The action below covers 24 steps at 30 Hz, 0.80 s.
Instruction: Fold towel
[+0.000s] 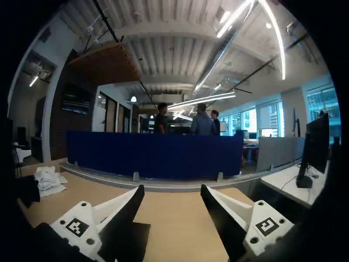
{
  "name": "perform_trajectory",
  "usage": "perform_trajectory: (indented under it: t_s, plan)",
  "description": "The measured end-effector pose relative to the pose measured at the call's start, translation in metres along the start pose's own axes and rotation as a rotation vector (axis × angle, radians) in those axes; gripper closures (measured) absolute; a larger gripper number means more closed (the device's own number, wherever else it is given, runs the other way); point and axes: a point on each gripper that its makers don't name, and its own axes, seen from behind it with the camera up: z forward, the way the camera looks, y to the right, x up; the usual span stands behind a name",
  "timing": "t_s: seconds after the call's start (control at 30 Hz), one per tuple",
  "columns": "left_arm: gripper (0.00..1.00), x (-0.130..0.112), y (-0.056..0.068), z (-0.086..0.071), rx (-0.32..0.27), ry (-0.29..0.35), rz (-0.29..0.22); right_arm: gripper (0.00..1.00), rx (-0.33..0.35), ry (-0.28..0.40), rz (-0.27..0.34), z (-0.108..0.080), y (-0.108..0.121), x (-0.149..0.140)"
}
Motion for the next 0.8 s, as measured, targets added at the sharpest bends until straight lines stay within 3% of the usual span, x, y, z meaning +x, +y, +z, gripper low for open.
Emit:
perform_trajectory:
  t_s: [0.17, 0.37, 0.57, 0.8]
  plan:
    - [0.06, 0.027, 0.007, -0.003, -0.004, -0.003, -0.003, 0.0, 0.003, 0.006, 0.011, -0.002, 0.004, 0.028]
    - [0.06, 0.045, 0.019, -0.004, -0.03, -0.015, 0.005, 0.0, 0.014, -0.001, 0.007, -0.004, 0.008, 0.042]
    - [0.05, 0.044, 0.038, -0.008, -0.09, -0.065, 0.04, 0.0, 0.067, -0.031, -0.023, -0.007, 0.002, 0.047]
    - [0.06, 0.03, 0.058, -0.016, -0.167, -0.139, 0.106, 0.0, 0.189, -0.114, -0.081, -0.011, -0.02, 0.037]
